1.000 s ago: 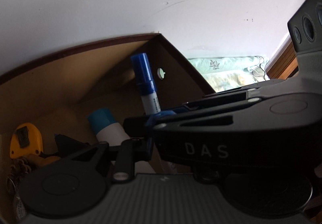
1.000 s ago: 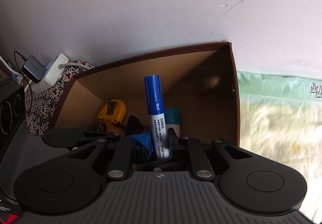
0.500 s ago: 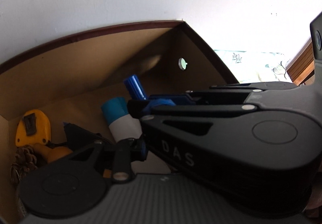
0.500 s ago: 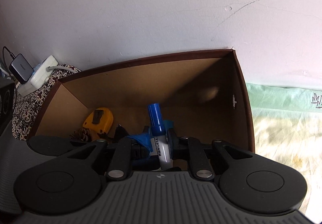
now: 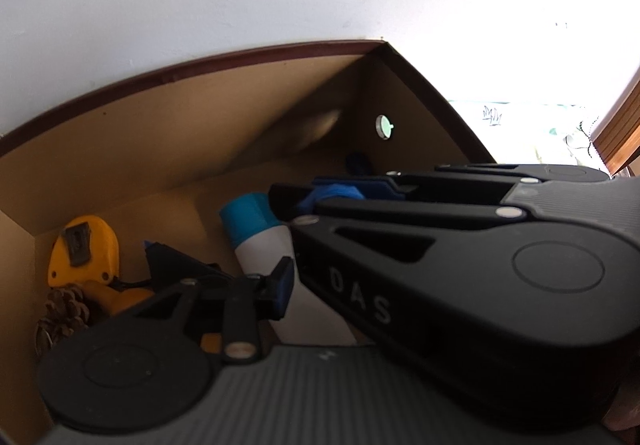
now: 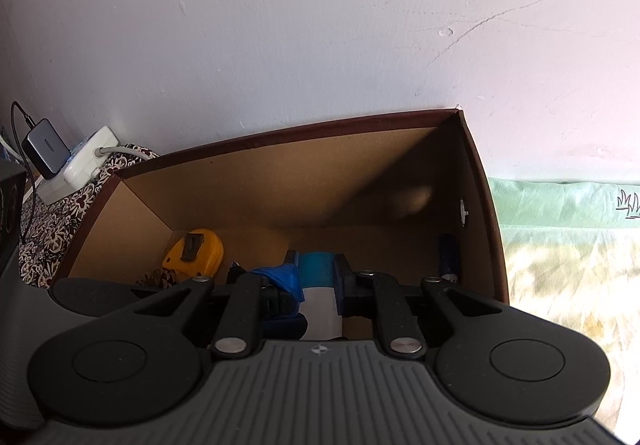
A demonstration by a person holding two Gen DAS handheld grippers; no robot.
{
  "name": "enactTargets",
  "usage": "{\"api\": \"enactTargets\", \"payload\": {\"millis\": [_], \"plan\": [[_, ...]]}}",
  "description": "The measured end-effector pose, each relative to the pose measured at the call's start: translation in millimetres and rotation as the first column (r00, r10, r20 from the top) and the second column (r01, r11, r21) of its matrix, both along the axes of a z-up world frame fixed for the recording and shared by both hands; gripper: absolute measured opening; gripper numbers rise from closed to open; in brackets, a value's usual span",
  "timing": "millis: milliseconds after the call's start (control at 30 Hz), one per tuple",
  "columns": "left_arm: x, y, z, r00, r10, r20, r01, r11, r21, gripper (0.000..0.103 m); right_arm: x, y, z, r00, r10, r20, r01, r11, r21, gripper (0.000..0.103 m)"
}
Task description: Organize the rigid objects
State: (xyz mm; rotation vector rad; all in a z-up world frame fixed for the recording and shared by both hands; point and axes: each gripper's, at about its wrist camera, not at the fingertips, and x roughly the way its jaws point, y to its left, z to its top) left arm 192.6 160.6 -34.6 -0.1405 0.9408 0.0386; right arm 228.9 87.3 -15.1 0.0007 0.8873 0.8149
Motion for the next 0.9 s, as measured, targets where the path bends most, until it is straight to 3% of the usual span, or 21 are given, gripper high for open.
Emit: {"api": "enactTargets", "payload": {"millis": [900], "plan": [[-14,-5,8,0.998,0.040,0.046,-0.043,0.997,0.068,0.029,-7,-10,-5,1.000,-0.007,0.020,0.006,0.999,0.047,0.000]]}}
